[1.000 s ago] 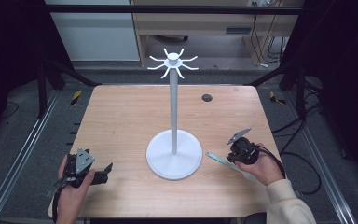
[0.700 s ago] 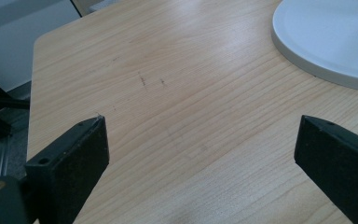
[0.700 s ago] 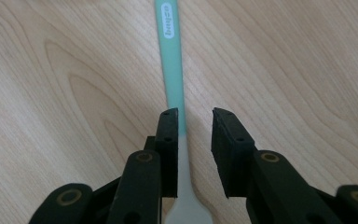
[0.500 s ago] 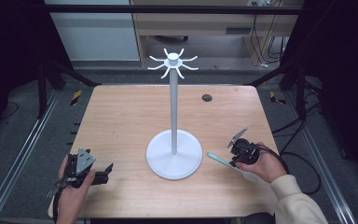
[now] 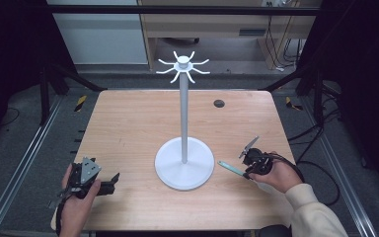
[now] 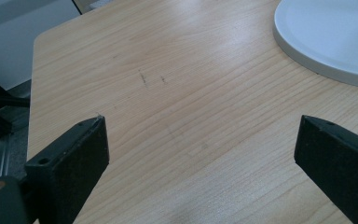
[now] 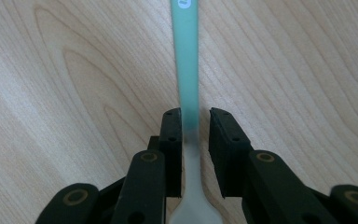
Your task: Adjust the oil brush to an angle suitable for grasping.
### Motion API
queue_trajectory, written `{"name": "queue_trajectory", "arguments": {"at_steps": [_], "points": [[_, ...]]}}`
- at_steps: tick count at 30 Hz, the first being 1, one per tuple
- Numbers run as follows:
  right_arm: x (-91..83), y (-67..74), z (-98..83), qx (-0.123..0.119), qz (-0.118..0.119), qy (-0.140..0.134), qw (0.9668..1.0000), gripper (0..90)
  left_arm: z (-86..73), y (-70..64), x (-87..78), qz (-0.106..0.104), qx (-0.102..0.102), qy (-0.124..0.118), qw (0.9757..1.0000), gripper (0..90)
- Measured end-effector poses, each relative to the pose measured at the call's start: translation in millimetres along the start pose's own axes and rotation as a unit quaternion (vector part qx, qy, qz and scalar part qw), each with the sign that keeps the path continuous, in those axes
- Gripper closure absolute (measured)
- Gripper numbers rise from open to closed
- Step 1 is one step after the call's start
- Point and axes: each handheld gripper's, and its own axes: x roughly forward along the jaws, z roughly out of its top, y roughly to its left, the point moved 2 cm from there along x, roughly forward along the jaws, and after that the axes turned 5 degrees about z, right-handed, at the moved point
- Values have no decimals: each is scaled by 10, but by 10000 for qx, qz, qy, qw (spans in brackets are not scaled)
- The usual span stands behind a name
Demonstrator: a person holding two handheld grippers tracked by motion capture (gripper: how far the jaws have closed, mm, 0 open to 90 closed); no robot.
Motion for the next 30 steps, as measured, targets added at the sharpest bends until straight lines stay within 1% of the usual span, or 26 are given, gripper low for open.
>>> {"name": "queue_trajectory", "arguments": {"at_steps": [1, 2, 3, 4, 5, 6, 7, 9, 13, 20, 25, 27, 30], "points": [[7, -3, 1, -37, 5, 8, 10000, 757, 0, 1, 1, -1, 3, 6, 10000, 26], [10, 0, 3, -22, 6, 7, 10000, 759, -1, 0, 1, 8, 1, 3, 10000, 26], [9, 10, 9, 54, 8, 23, 10000, 765, 0, 0, 0, 6, 0, 2, 10000, 26], [8, 11, 14, 47, 14, 44, 10000, 767, 0, 0, 0, 7, -1, 0, 10000, 26], [21, 2, 16, -57, 32, 52, 10000, 769, 0, 0, 0, 7, -1, -2, 10000, 26], [21, 2, 16, -57, 32, 52, 10000, 769, 0, 0, 0, 5, -2, -2, 10000, 26], [31, 18, 21, 1, 46, 95, 9999, 769, -1, 0, 1, 4, 0, 0, 10000, 26], [38, 13, 26, -38, 48, 124, 9999, 772, -1, -1, 2, 2, 1, 2, 10000, 26], [54, 8, 23, -37, 57, 145, 9999, 785, 0, -5, 1, -7, 30, 15, 10000, 26], [64, 0, 21, -16, 62, 186, 9998, 806, 0, -3, 1, -5, 22, 10, 10000, 27], [73, -6, 32, -98, 67, 199, 9997, 809, 0, -5, 2, -8, 31, 16, 10000, 27], [73, -2, 34, -58, 78, 218, 9997, 815, 0, -5, 2, -8, 33, 20, 10000, 26], [72, 1, 35, -91, 83, 231, 9997, 819, 0, -4, 2, -6, 31, 17, 10000, 27]]}}
